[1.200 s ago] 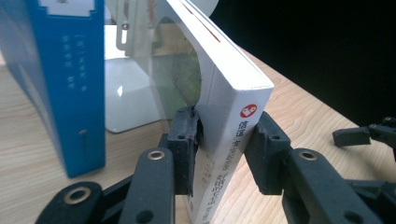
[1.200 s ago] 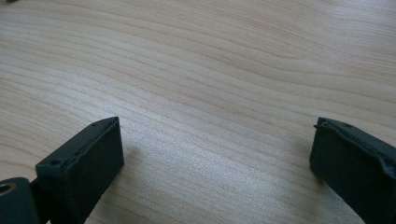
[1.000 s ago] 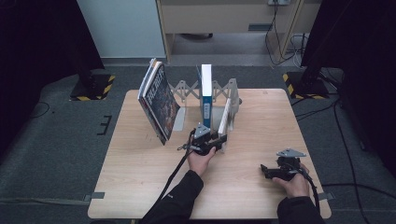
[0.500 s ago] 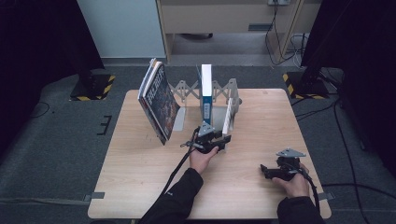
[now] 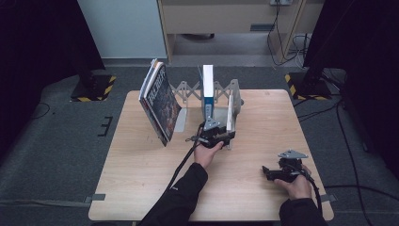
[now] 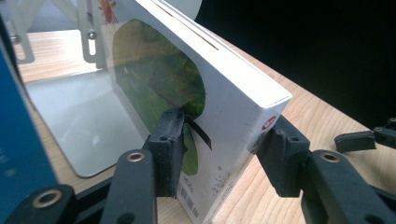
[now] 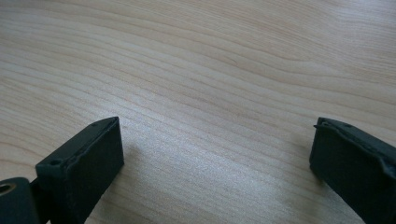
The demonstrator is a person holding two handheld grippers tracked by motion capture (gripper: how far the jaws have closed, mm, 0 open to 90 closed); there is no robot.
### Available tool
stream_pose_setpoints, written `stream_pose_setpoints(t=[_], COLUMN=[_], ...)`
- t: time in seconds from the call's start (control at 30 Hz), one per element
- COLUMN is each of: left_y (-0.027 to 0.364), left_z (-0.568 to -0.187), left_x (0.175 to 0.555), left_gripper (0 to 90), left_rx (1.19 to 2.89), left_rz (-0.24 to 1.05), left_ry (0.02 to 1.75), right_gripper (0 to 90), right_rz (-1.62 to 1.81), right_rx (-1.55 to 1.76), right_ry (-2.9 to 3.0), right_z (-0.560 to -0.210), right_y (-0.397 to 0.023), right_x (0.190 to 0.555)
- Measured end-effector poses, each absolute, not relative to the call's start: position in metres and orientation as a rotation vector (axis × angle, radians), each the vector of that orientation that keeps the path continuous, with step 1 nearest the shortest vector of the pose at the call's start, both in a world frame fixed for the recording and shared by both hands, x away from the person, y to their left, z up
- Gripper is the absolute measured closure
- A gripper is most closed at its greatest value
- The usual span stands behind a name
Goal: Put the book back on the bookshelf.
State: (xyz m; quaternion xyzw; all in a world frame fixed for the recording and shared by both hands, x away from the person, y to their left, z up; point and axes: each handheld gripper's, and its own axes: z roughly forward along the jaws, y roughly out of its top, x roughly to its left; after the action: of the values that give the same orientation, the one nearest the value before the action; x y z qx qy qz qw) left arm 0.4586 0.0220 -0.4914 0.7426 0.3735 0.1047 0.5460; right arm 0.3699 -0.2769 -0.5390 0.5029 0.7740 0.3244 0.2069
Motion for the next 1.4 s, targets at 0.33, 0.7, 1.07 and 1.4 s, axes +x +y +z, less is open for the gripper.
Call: stream_pose_setpoints(t=[0.33, 0.7, 1.07, 1.4], left_y=[0.032, 0.023, 0.011, 0.008], left_z=[-0.487, -0.484, -0.48, -0.477], left_x=[0.443, 0.445, 0.444, 0.451], left_gripper=[55.8, 55.5, 52.1, 50.3], left_rx=[1.823, 1.826, 1.812, 1.826], left_rz=[0.28, 0.291, 0.308, 0.307], left_ry=[0.793, 0.782, 0.788, 0.8], right_gripper=[3.2, 3.2, 3.2, 3.2], right_rz=[0.907, 0.907, 0.907, 0.909], right_rx=[1.396, 1.392, 1.39, 1.39], right_ry=[2.161, 2.165, 2.167, 2.168], right_z=[-0.539, -0.539, -0.539, -0.539], right_y=[-0.276, -0.276, -0.276, -0.276], right_x=[0.369, 0.369, 0.369, 0.369])
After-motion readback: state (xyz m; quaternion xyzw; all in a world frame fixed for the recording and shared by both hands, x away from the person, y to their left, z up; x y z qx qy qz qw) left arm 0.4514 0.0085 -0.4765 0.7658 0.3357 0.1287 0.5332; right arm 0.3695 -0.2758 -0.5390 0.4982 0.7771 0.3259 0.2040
